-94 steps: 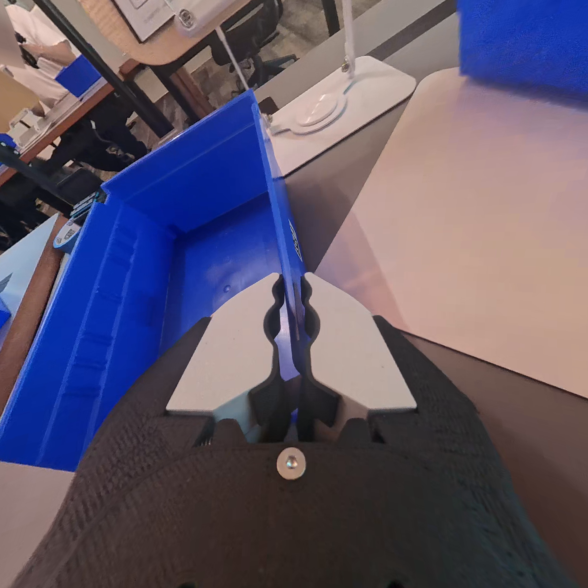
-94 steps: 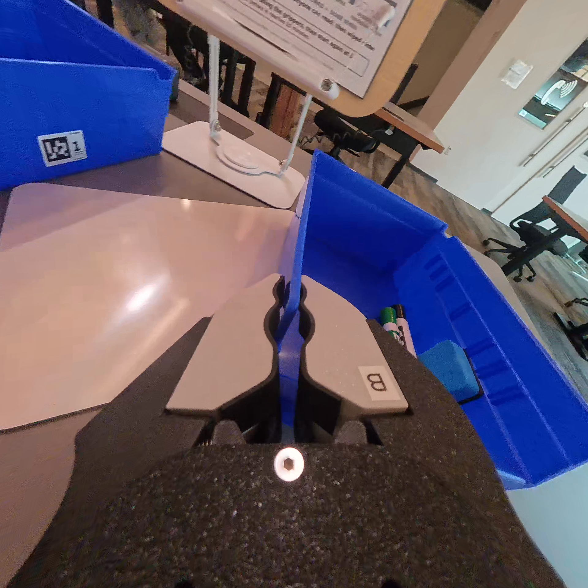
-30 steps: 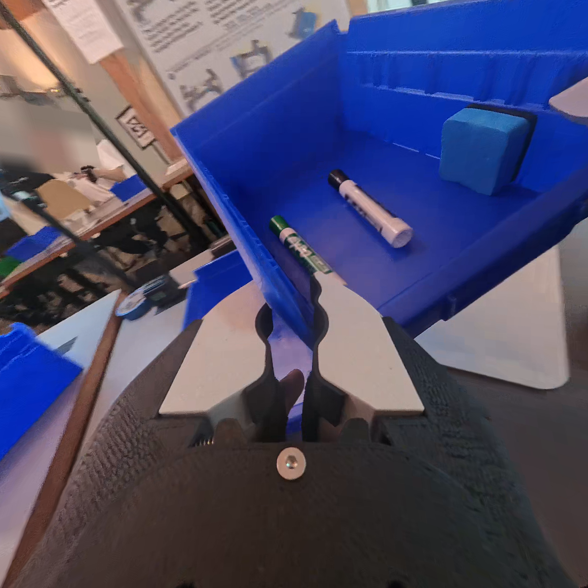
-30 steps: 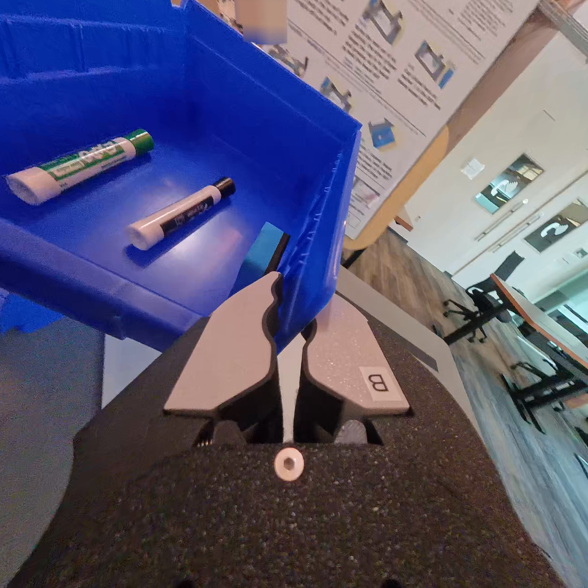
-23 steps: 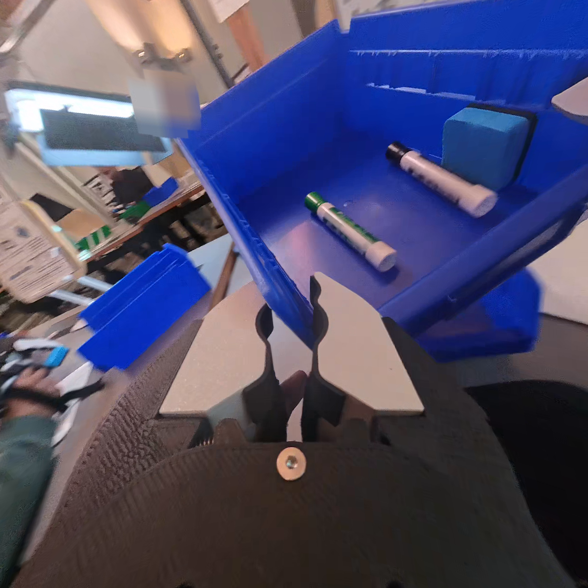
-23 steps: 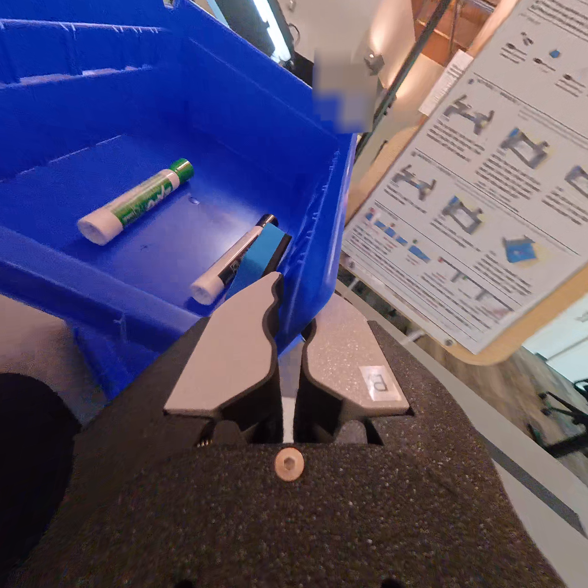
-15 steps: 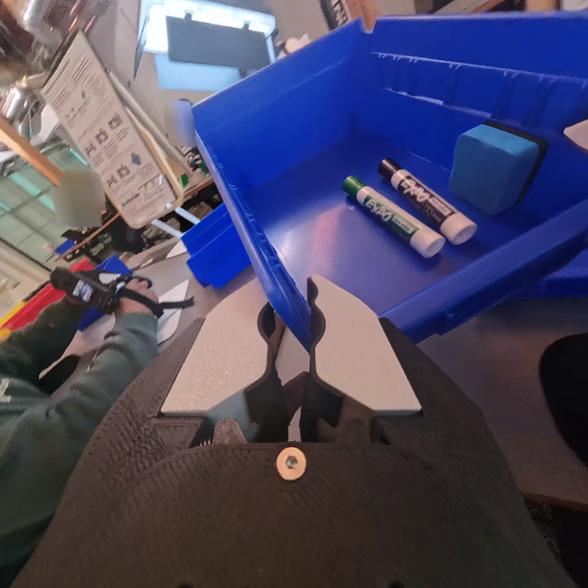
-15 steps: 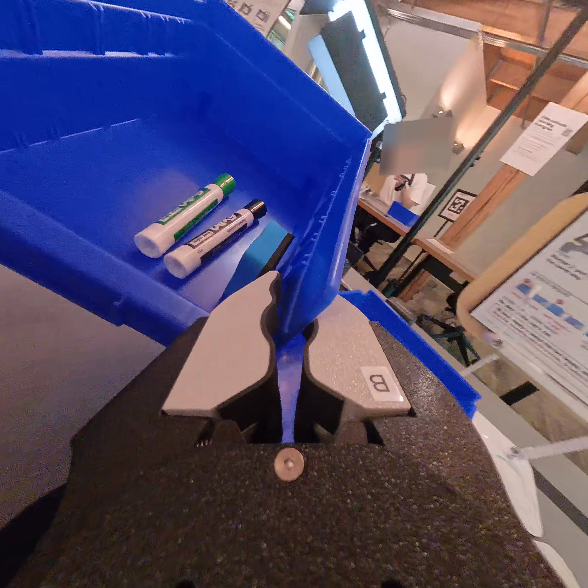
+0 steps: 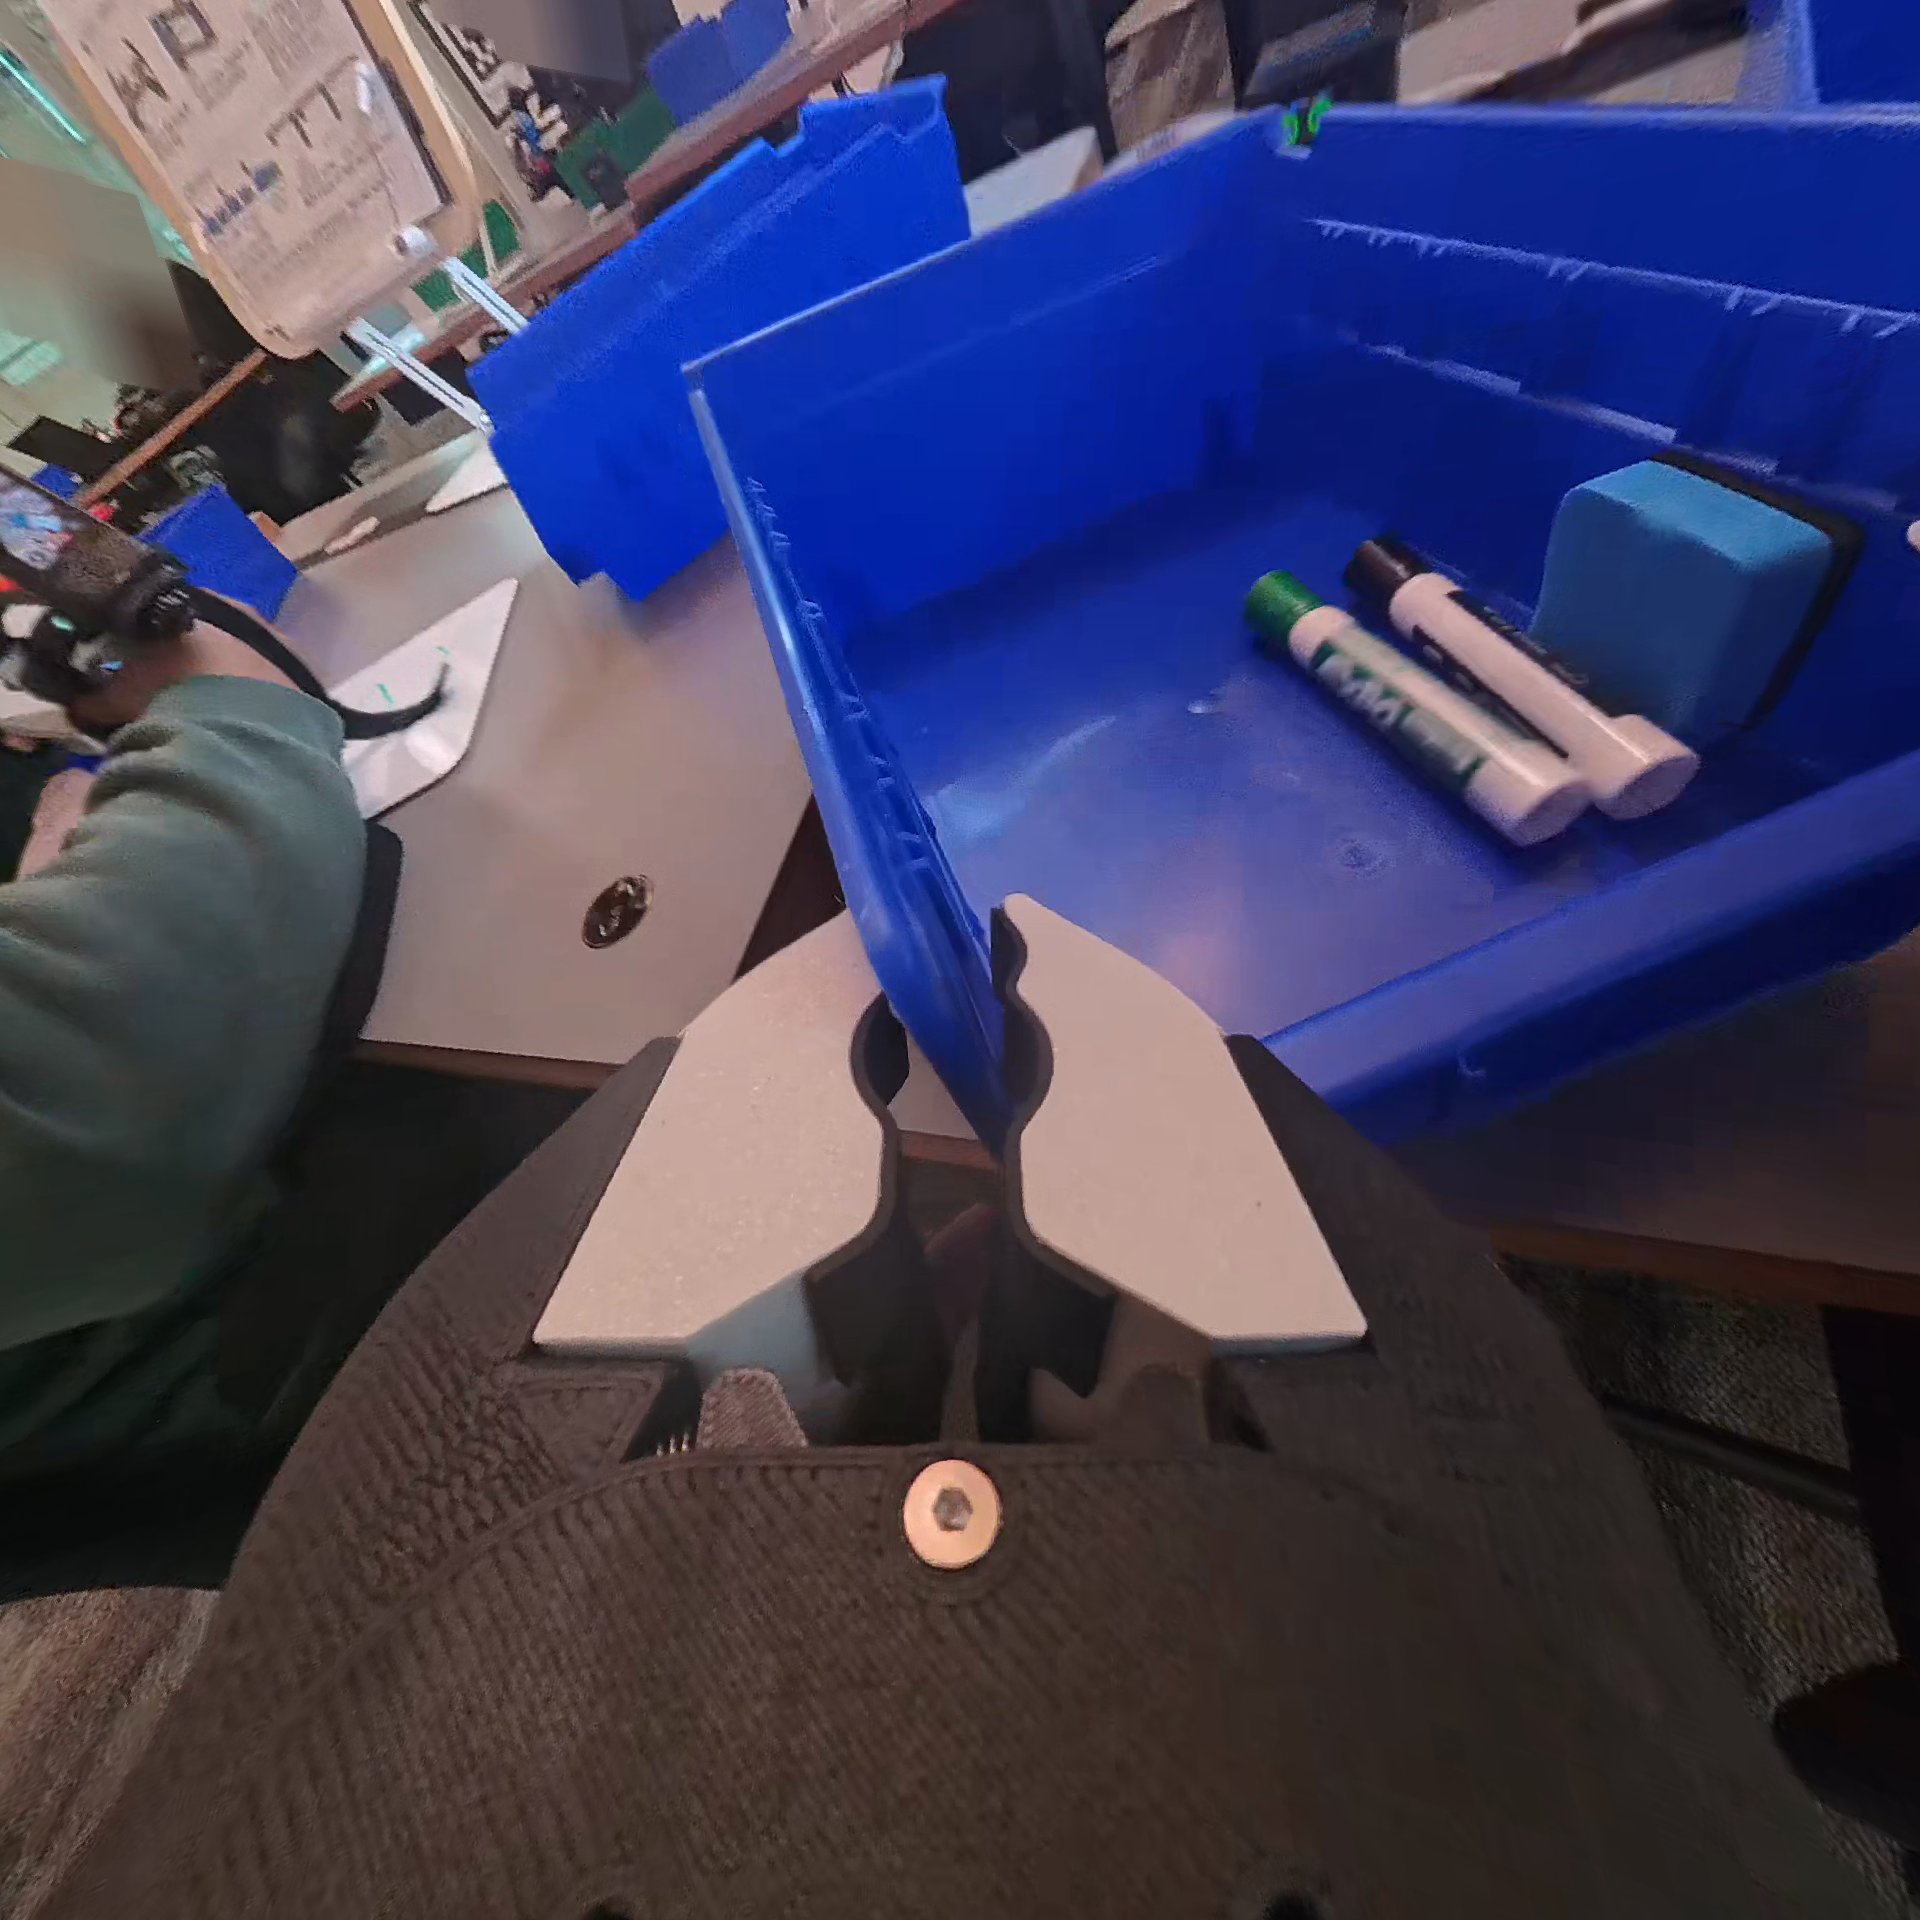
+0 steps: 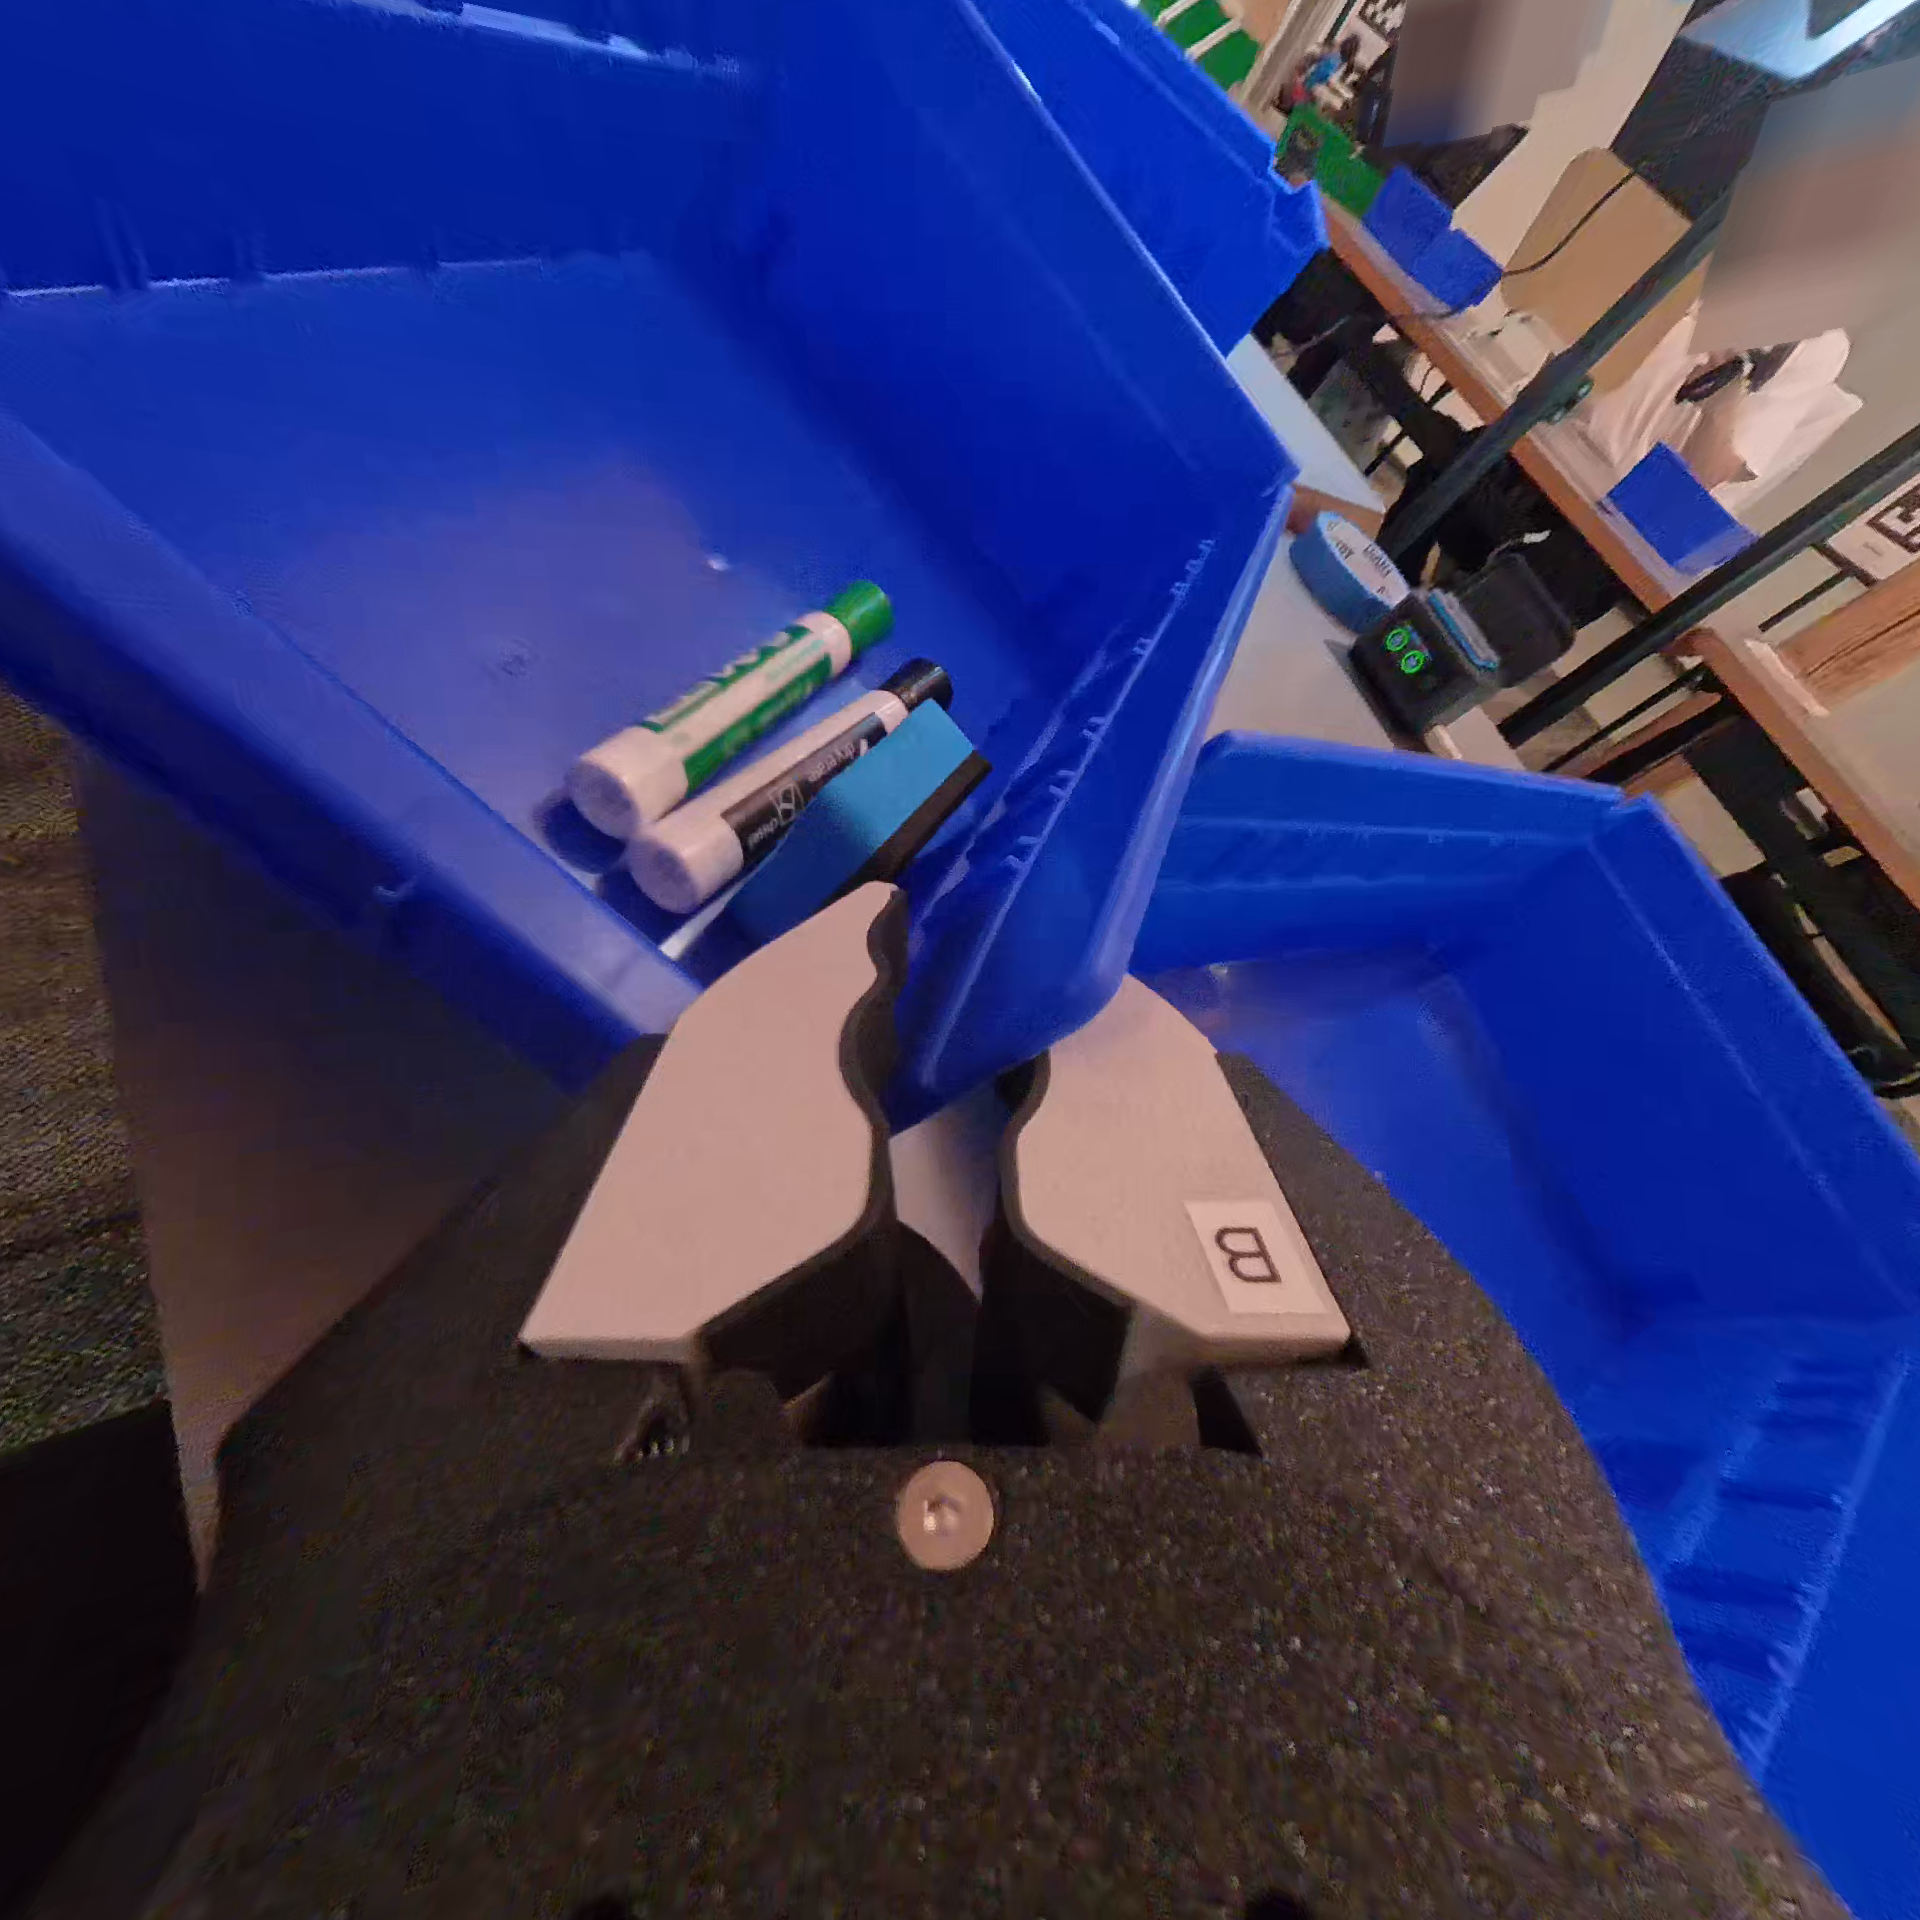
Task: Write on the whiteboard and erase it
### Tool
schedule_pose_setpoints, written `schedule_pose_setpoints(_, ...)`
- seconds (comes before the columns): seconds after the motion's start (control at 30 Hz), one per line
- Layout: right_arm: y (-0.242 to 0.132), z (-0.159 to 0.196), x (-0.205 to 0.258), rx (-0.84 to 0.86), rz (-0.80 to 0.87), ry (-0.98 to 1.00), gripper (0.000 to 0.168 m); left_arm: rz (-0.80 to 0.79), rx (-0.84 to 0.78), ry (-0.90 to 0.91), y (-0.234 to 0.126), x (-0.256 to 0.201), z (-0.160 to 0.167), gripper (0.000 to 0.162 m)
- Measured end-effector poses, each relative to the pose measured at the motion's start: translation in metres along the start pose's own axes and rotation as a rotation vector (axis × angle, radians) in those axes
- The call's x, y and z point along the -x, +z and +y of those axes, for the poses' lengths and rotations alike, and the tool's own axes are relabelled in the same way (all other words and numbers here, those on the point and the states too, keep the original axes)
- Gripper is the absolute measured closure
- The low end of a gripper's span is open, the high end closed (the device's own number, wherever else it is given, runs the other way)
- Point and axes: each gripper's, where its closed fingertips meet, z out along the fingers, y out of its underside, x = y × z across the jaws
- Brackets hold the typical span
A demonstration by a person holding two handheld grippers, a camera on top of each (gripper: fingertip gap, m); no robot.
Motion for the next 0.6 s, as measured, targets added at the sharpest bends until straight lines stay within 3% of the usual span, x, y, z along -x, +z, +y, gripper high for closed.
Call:
schedule_pose_setpoints(0.53,0.001,0.025,0.001,0.08,-0.081,0.001,0.144,0.125,-0.031,-0.047,0.029,-0.03,0.029,0.141)
schedule_pose_setpoints(0.57,-0.001,0.024,0.003,0.065,-0.109,0.014,0.14,0.147,-0.048,-0.057,0.029,-0.032,0.028,0.132)
schedule_pose_setpoints(0.6,-0.002,0.02,0.002,0.027,-0.118,0.026,0.115,0.157,-0.071,-0.074,0.028,-0.033,0.024,0.124)
